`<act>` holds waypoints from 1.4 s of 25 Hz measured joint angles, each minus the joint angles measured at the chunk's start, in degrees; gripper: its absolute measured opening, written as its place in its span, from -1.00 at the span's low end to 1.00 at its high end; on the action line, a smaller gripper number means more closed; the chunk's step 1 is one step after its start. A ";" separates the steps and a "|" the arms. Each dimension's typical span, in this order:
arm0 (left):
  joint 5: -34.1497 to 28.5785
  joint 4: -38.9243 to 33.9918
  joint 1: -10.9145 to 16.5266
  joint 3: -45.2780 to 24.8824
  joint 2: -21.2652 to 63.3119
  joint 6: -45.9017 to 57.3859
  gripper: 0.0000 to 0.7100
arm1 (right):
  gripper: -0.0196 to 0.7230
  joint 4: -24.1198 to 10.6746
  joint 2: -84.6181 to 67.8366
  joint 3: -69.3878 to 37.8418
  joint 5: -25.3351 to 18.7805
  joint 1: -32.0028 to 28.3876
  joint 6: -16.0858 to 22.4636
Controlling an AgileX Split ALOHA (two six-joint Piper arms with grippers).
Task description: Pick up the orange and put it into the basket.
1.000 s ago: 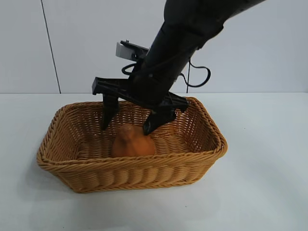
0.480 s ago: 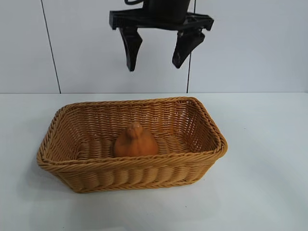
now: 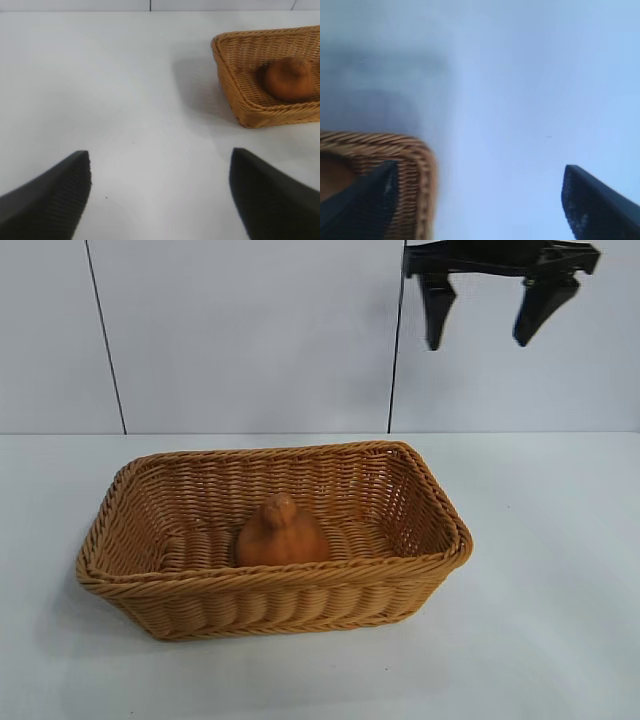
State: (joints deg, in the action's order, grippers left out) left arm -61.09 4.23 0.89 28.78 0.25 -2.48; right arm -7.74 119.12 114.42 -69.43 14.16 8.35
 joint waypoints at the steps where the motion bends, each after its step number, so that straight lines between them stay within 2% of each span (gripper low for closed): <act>1: 0.00 0.00 0.00 0.00 0.00 0.00 0.55 | 0.69 -0.05 0.00 0.00 0.00 -1.96 -0.05; 4: 0.00 0.00 0.00 0.00 0.00 0.00 0.55 | 0.69 0.47 0.00 0.00 0.00 -6.22 -0.06; 6: 0.00 0.00 0.00 0.00 0.00 0.00 0.55 | 0.69 2.01 0.00 0.00 -0.12 -7.84 -0.41; 14: 0.00 0.00 0.00 0.00 0.00 0.00 0.55 | 0.69 8.12 -0.43 -4.15 -0.42 -8.10 -2.51; 25: 0.00 0.00 0.00 0.00 0.00 0.00 0.55 | 0.69 9.16 -16.10 -31.80 -0.44 -8.10 -5.89; 35: 0.00 0.00 0.00 0.00 0.00 0.00 0.55 | 0.69 9.16 -40.06 -54.83 -0.44 -8.10 -6.07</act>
State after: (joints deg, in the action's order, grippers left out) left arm -61.09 4.23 0.89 28.78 0.25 -2.48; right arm 1.42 79.05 59.59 -69.86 6.06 2.28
